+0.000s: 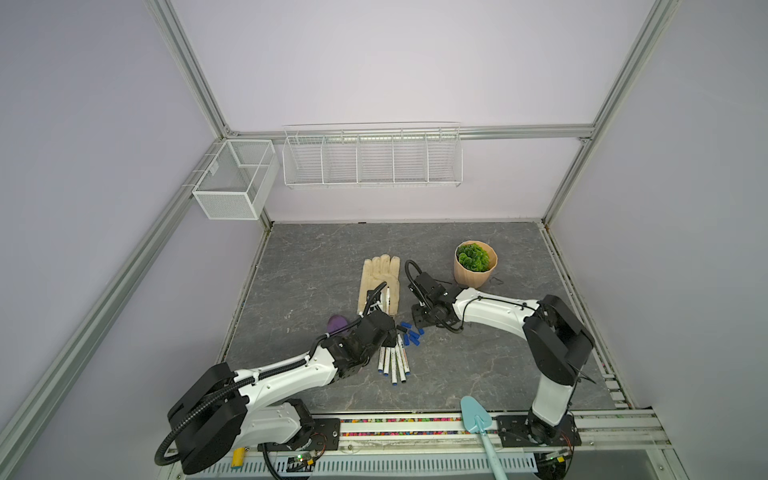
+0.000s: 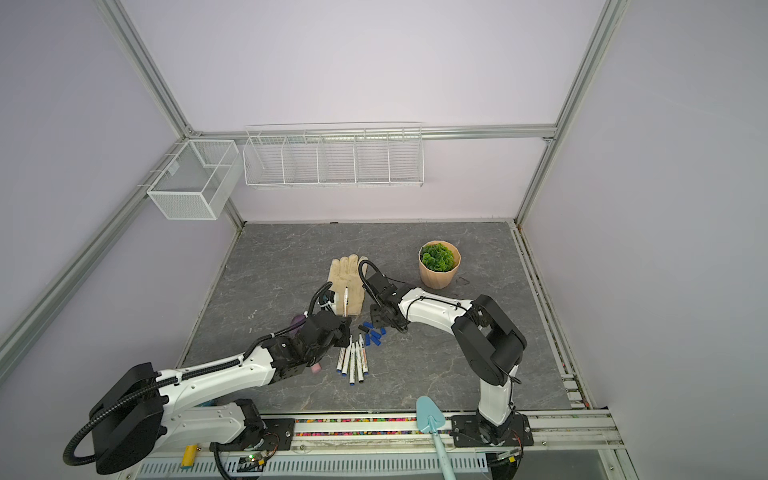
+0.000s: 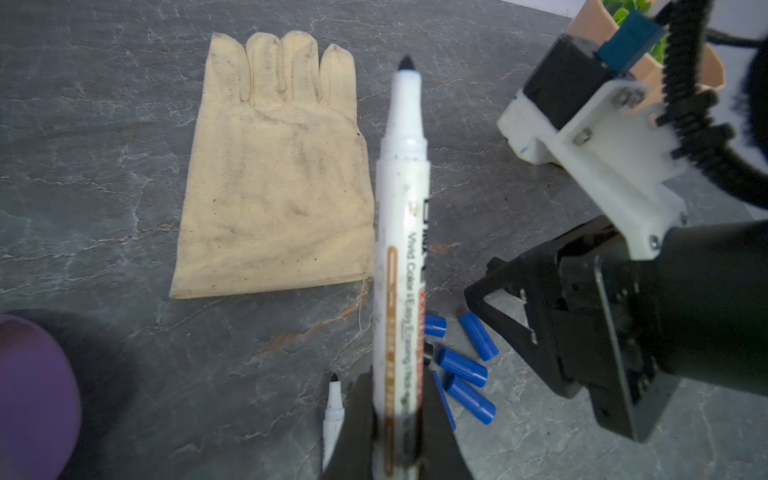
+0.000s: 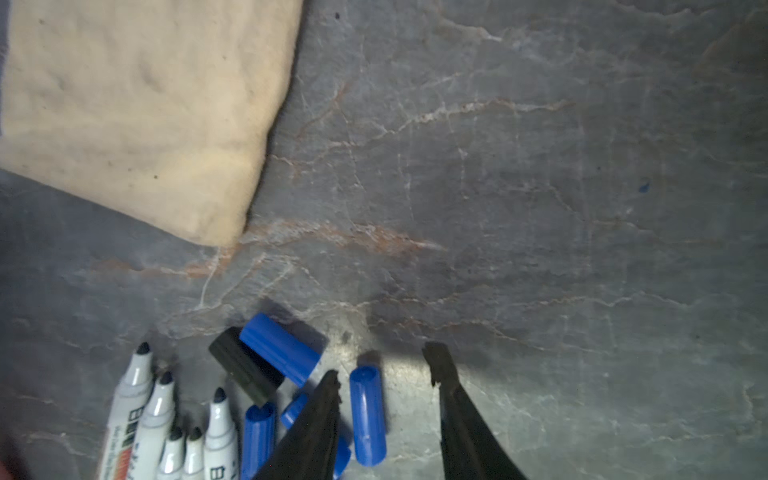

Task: Insert the pens into the pen caps
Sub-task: 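Lower the right gripper to the blue caps and grasp one blue cap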

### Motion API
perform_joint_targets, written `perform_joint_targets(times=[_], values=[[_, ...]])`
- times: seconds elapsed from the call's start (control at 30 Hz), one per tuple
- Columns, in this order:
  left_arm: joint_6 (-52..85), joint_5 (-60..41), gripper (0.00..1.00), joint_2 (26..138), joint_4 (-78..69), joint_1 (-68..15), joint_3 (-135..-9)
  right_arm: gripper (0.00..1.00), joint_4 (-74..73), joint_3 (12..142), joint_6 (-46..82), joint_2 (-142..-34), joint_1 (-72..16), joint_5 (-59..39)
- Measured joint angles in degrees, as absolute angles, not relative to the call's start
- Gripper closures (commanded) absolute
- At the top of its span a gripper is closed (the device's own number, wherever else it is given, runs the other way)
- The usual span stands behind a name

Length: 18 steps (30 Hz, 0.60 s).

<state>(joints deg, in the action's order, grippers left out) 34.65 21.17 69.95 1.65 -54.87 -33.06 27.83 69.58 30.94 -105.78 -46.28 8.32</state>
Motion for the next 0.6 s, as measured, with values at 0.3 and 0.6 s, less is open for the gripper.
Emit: perform_joint_targets(times=[0.3, 0.6], values=[[34.7, 21.0, 1.00, 70.7, 2.0, -54.9, -33.2, 0.62, 29.6, 71.4, 29.5, -107.6, -46.3, 7.1], [34.7, 21.0, 1.00, 70.7, 2.1, -54.9, -33.2, 0.65, 32.1, 73.6, 27.8, -111.3, -47.1, 6.4]])
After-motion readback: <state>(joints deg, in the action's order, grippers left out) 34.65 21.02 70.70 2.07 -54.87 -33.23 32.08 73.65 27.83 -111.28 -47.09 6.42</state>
